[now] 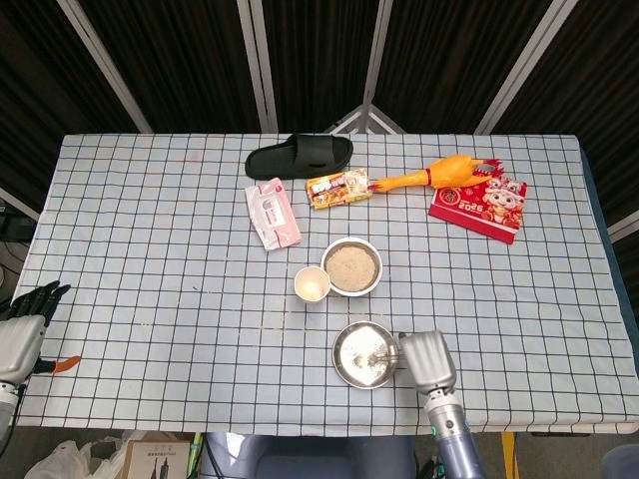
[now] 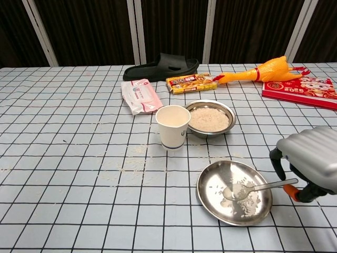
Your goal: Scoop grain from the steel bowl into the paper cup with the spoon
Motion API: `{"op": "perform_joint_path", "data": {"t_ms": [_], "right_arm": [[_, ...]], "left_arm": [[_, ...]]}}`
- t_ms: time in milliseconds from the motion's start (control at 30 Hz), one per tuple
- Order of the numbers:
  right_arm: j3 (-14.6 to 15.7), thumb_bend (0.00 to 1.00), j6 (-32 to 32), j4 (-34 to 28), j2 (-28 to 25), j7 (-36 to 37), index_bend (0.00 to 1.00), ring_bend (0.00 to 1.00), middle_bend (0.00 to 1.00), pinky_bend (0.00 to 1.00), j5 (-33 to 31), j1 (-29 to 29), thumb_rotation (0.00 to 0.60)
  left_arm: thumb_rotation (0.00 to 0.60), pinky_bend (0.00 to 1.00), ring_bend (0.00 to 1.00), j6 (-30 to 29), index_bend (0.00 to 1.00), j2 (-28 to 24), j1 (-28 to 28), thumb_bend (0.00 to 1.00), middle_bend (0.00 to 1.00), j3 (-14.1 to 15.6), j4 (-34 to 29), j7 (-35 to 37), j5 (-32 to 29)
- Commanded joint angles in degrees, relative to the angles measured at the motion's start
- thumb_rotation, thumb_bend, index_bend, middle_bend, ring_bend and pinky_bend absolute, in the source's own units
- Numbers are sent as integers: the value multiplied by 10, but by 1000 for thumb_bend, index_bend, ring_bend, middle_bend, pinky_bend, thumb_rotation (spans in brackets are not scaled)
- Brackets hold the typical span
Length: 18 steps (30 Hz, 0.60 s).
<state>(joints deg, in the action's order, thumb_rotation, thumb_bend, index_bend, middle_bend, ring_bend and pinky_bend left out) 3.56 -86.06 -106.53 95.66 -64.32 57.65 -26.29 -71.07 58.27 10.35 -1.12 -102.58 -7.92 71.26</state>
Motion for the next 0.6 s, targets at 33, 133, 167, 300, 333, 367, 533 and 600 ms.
{"op": "perform_joint_path", "data": {"t_ms": [33, 133, 167, 300, 333, 367, 533, 600], "right_arm": [[0, 418, 1, 0, 1, -2, 362, 946, 902, 1000, -1, 2, 600], [1, 368, 1, 2, 0, -5, 282, 944, 902, 1000, 2, 3, 600], [2, 350, 1, 3, -1, -7, 245, 943, 902, 1000, 3, 4, 600], [5, 317, -2, 1, -8, -7, 155, 942, 902, 1000, 7, 8, 600], [6, 315, -3, 0, -11, -6, 147, 941, 902, 1000, 8, 10, 600], [7, 315, -4, -4, -16, -4, 145, 937, 898, 1000, 11, 12, 600], [10, 315, -18, -20, -52, 29, 145, 864, 822, 968, 46, 22, 600], [14, 315, -31, -28, -78, 53, 145, 815, 769, 926, 72, 30, 600]], "left_arm": [[600, 0, 0, 0, 0, 0, 0, 0, 0, 0, 0, -1, -1], [600, 0, 0, 0, 0, 0, 0, 0, 0, 0, -1, -3, -2], [600, 0, 0, 0, 0, 0, 0, 0, 0, 0, -1, -4, -3], [600, 0, 0, 1, 0, 1, 0, 0, 0, 0, -1, -6, -4], [600, 0, 0, 1, 0, 1, 0, 0, 0, 0, -1, -6, -5], [600, 0, 0, 1, 0, 1, 1, 0, 0, -1, -1, -7, -6], [600, 0, 0, -1, 0, 1, 0, 0, 0, -1, 0, -9, -6], [600, 0, 0, -5, 0, 2, -2, 2, 0, -1, 0, -6, -3]]}}
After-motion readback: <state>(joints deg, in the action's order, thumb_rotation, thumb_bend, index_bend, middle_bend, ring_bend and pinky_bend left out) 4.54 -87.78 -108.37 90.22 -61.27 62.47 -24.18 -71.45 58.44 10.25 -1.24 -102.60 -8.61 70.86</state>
